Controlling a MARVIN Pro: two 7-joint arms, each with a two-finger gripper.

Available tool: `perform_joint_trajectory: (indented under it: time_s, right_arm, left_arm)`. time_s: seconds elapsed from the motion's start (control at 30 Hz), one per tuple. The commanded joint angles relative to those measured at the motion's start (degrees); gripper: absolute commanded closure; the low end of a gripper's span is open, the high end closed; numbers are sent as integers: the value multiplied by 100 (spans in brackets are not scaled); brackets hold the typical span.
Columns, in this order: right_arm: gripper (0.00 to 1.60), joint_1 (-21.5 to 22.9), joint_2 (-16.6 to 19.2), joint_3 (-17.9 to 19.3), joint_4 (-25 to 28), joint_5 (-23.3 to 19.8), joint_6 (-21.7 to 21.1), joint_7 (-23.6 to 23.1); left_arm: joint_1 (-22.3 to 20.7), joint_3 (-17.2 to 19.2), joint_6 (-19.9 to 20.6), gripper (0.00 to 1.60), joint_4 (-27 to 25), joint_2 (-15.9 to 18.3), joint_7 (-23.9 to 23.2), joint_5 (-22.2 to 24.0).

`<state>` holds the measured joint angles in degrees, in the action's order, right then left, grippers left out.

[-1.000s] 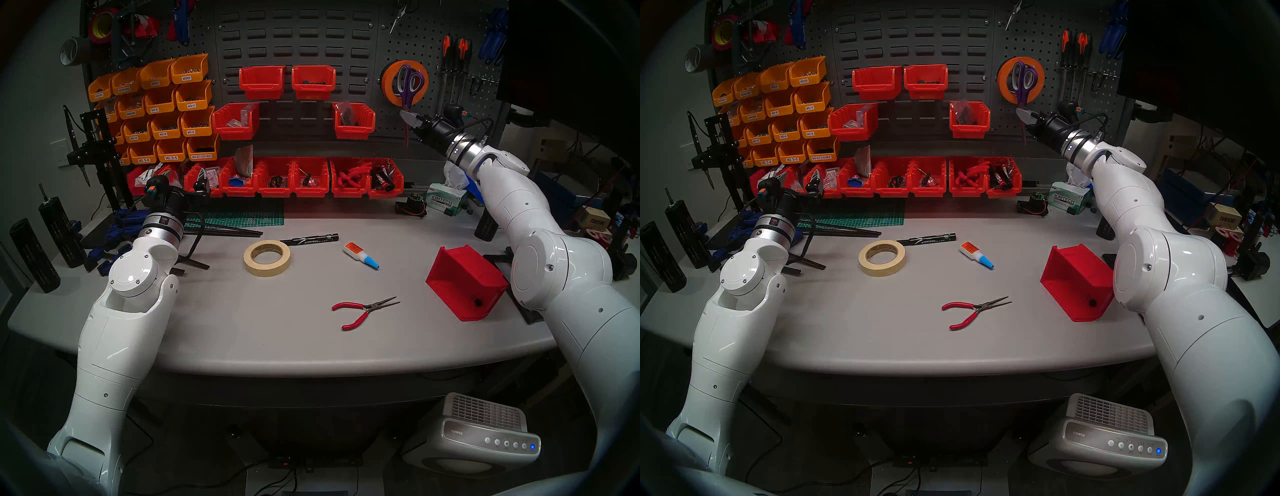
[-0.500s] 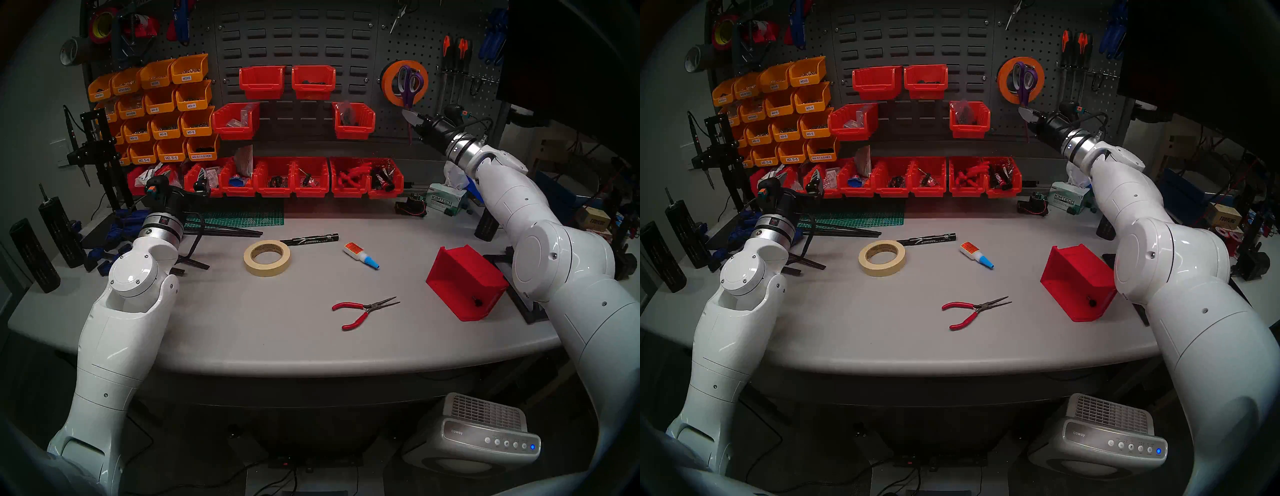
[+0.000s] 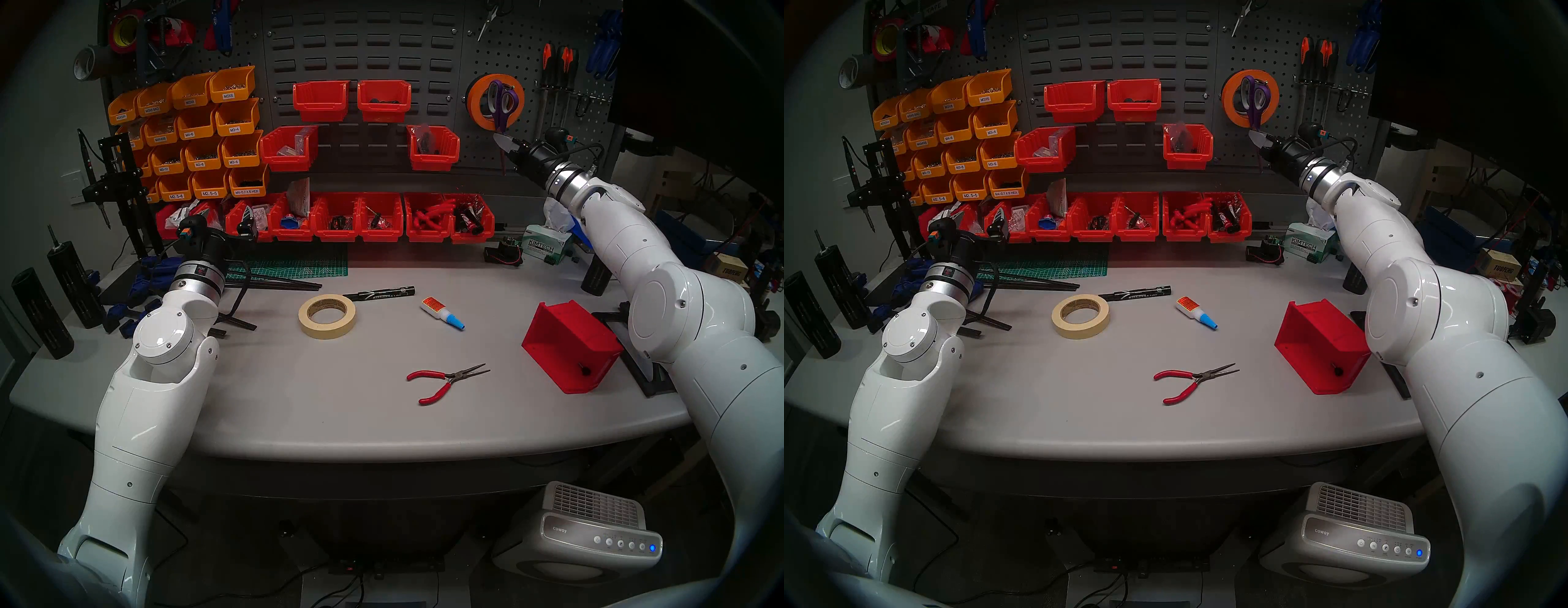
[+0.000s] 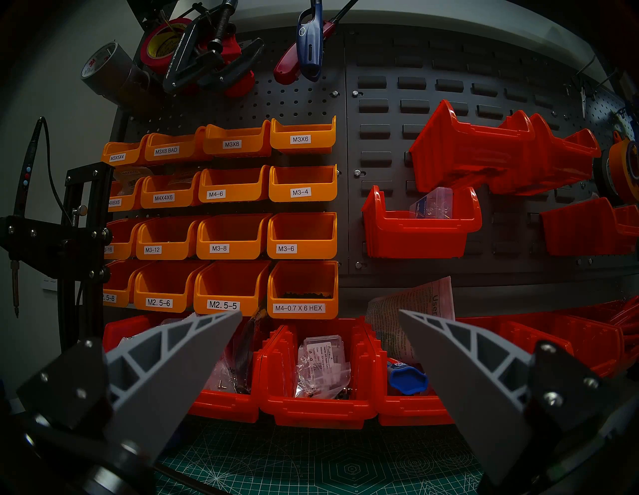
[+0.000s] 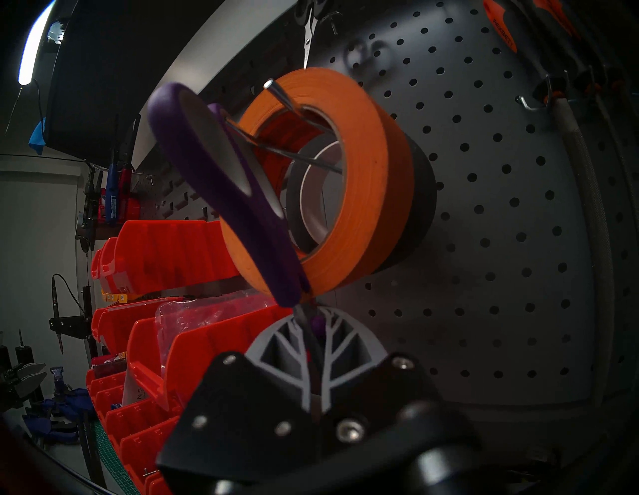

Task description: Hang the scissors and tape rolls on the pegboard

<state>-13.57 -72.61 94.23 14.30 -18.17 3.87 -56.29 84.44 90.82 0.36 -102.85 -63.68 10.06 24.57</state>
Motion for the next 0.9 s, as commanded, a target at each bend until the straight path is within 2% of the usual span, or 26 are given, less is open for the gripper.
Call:
perform_joint_trajectory:
  time_s: [0.0, 0.87]
  right_arm:
    - [160, 448, -1, 128, 33, -113, 30, 98]
    - [160, 656, -28, 342, -252, -135, 19, 373]
  left_arm:
    - [-168, 71, -68, 0, -162, 11, 11, 9]
    - [-167, 71, -66, 0, -160, 12, 10, 8]
